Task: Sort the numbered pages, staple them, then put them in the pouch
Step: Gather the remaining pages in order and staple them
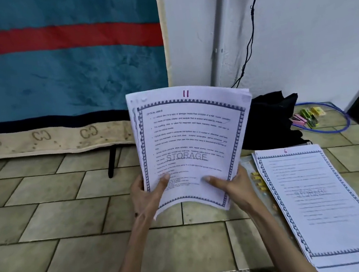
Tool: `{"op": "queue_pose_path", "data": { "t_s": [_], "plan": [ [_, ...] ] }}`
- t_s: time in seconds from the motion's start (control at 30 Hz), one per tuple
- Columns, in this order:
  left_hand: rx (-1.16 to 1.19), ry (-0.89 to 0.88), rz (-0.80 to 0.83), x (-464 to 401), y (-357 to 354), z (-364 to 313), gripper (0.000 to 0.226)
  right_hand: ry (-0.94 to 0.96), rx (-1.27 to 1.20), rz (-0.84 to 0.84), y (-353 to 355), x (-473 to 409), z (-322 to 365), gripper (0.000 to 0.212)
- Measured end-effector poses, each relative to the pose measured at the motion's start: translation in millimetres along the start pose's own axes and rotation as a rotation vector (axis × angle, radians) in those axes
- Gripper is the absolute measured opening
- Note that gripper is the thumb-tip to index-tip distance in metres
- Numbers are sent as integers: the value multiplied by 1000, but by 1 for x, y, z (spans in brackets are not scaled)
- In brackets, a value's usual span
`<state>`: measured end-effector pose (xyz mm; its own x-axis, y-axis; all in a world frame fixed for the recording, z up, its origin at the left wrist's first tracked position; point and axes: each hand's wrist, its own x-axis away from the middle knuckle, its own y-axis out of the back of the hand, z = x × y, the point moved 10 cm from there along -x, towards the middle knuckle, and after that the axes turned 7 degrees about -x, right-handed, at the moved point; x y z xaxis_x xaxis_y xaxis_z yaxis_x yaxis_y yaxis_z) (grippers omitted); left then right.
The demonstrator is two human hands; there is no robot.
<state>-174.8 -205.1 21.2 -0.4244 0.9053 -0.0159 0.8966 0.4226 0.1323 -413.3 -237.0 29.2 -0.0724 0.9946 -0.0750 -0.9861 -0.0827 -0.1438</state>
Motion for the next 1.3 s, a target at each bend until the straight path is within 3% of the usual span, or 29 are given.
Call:
{"op": "queue_pose_path", "data": {
  "t_s": [0.17,0.3,0.53,0.9,1.3],
  "plan": [
    [-93,25,122,-6,-3,2,39,-16,19,57,0,1,4,43],
    [-105,54,90,-5,-8,-1,26,-17,-38,45,-5,0,5,40],
    [-136,148,60,1,-8,11,25,-12,-3,-39,2,4,0,35],
    [-171,195,31,4,-15,28,43,-91,26,-181,8,8,-21,36],
    [-129,235,-4,8,-15,37,37,-125,-5,-197,10,12,-29,32]
  ]
}}
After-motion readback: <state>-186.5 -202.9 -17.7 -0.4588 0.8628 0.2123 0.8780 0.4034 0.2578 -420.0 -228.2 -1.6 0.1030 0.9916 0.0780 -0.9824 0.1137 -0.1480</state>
